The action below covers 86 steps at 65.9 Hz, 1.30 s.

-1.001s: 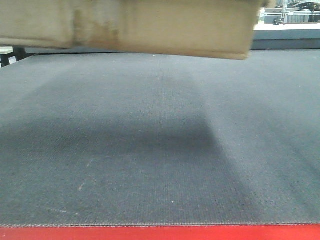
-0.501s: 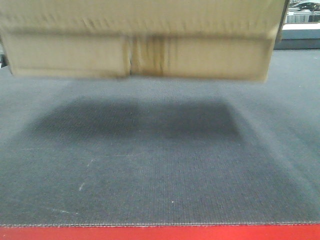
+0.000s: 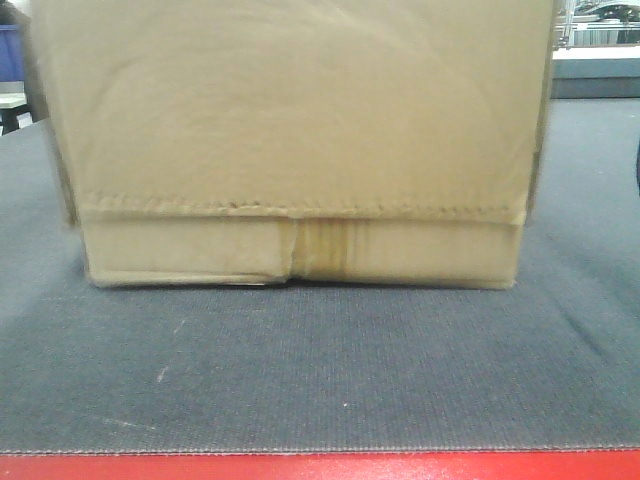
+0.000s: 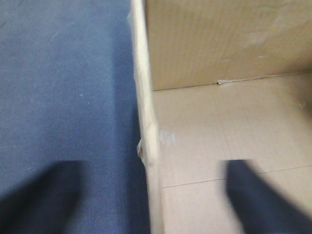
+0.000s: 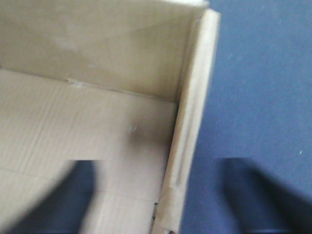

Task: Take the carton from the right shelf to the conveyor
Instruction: 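Lower the carton with both grippers onto the conveyor belt, then open both grippers and withdraw them from the carton walls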

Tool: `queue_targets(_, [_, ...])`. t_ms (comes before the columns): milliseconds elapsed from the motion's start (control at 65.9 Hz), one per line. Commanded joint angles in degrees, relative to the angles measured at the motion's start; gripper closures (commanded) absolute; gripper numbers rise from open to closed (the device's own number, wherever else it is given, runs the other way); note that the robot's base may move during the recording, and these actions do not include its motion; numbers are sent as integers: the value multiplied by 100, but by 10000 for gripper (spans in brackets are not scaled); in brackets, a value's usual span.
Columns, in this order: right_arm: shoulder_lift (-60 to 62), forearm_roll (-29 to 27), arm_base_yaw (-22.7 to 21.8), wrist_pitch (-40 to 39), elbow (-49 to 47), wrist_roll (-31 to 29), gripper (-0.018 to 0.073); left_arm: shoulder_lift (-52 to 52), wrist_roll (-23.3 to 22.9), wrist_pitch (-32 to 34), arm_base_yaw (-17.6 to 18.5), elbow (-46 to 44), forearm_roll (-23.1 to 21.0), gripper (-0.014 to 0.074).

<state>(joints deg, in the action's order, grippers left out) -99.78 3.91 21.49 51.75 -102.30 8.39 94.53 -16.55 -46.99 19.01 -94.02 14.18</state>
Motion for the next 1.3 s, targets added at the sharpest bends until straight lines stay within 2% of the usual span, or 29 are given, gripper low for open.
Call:
queue_targets(0, [108,167,-38,-134,-44,-63,-17,-110,-4,145,-3,-57,-35,-8])
queue_targets(152, [352,181,-38,-89,-95,-63,21,-383,-4,133,-3,-93,-24,88])
queue_targets(258, [647,249,-38,-20,-160,-63,111,-686,7,11,-3,-93,101,198])
queue_targets(319, [833,357,-38,44,-170,-63,204,-858,7,-167,-3,-93,255,298])
queue_targets(394, [1047,563,-41,232,-170,-63,385,-1001,7,-324,-30,-93,440,470])
queue_targets(470, [1180,663,-128,408,-148,-63,580,-1093,38,-410,-196,-93,434,634])
queue_targets(516, [1247,663,-208,521,-148,-63,657,-1126,229,-505,-325,-93,340,608])
queue_targets(577, [1275,663,-381,702,-148,-51,629,-1152,554,-609,-564,-82,86,573])
queue_targets(698, [1389,663,-770,767,61,-51,629,-1209,1377,-756,-1083,101,-676,576])
queue_targets(774, [1509,638,-1007,672,329,-51,629,-1315,1458,-707,-1353,372,-945,576])
queue_targets(865, [1754,519,-1273,387,911,-51,629,-1518,1458,-499,-1617,836,-998,576])
queue_targets(1047, [2568,494,-1406,-682,2728,-51,629,-2246,1507,576,-1708,2187,-918,576])
queue_targets(1153, [3209,494,-1406,-1468,3849,-51,629,-2957,1507,1470,-1696,3275,-906,576])
queue_targets(1290, [4177,494,-1406,-2387,5074,-51,629,-3928,1507,2300,-1696,4504,-847,576])
